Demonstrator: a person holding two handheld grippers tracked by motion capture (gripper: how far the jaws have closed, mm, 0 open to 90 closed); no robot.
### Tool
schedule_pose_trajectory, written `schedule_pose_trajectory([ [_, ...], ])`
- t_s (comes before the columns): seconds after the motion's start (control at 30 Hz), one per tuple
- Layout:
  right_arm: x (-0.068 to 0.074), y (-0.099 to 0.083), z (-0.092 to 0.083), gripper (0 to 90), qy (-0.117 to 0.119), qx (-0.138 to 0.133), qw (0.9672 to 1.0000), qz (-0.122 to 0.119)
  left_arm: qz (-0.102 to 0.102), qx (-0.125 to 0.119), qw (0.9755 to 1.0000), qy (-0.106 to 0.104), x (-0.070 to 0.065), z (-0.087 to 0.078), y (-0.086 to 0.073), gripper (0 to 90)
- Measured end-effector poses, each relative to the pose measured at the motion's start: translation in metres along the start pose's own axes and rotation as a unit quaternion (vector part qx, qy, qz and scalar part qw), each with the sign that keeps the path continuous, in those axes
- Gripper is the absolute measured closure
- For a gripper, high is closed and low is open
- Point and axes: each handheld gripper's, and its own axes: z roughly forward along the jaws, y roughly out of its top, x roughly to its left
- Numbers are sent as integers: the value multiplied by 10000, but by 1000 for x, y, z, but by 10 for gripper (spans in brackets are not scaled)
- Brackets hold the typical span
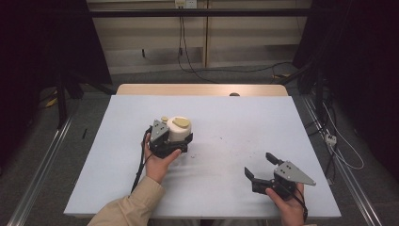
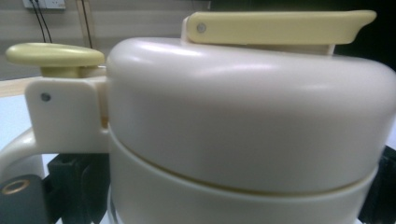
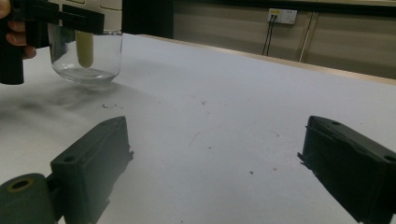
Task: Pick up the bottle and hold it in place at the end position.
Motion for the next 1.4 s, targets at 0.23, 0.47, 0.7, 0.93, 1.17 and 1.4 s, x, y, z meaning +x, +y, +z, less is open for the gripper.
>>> schedule_pose_trajectory([
  [0.23, 0, 0, 1, 70, 11, 5, 10000, 8, 37, 61, 9999, -94, -2, 5, 3, 62],
  [0.47, 0, 0, 0, 71, 14, 6, 10000, 0, 5, 118, 9998, -151, -3, 8, 4, 62],
  [0.7, -1, -1, 0, 71, -4, 2, 10000, 24, -12, 140, 9998, -170, -2, 12, 6, 62],
  [0.93, -1, -1, -1, 72, -15, -2, 10000, 24, -18, 146, 9997, -198, -2, 15, 6, 62],
  [1.17, -1, -1, -2, 72, -31, -13, 10000, 25, -15, 193, 9996, -217, -4, 19, 10, 62],
  [1.4, -2, -1, -2, 72, -28, -17, 10000, 19, -14, 194, 9993, -314, -8, 24, 15, 62],
])
